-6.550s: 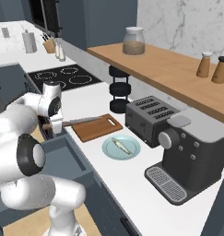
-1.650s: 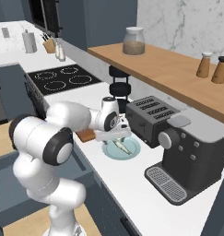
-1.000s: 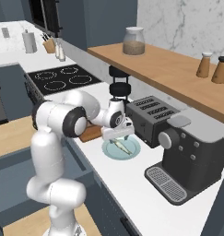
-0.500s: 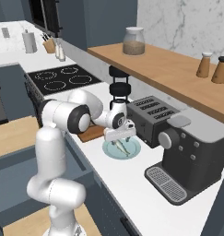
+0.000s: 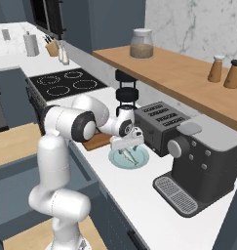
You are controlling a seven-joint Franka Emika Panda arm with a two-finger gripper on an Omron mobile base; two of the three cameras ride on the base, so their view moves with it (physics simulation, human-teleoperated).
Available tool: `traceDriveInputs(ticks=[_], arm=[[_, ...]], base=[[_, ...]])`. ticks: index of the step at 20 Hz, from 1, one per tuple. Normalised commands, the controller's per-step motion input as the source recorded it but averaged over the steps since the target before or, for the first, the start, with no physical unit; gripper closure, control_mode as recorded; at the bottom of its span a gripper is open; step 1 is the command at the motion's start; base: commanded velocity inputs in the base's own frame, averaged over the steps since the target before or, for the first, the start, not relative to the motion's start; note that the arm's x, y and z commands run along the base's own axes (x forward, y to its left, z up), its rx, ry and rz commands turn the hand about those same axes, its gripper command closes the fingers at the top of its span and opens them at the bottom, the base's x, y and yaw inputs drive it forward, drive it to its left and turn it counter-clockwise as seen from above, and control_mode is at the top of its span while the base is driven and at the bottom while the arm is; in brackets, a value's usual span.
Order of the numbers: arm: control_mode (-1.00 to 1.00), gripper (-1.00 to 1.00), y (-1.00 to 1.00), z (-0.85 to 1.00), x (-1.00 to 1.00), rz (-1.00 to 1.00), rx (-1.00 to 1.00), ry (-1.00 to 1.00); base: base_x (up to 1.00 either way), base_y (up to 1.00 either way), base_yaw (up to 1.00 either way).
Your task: Pick up the knife from the drawer and place it on the cutting board. Then place the meat from the plate to the cutting board.
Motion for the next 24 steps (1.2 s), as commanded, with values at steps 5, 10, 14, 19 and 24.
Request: traceDriveInputs(ticks=[5,10,14,19,24], arm=[[-1.0,1.0,0.0,-0.24,-0.27,0.05,0.0,0.0],[-1.0,1.0,0.05,-0.06,-0.02,0.02,0.0,0.0],[-1.0,1.0,0.3,0.53,0.01,0.07,0.0,0.0],[-1.0,1.0,0.61,0.42,0.26,0.14,0.02,0.0],[-1.0,1.0,0.91,0.02,0.57,0.18,0.04,0.0]], base=[[0.0,0.0,0.0],[0.0,0.0,0.0],[0.0,0.0,0.0],[0.0,0.0,0.0],[0.0,0.0,0.0]])
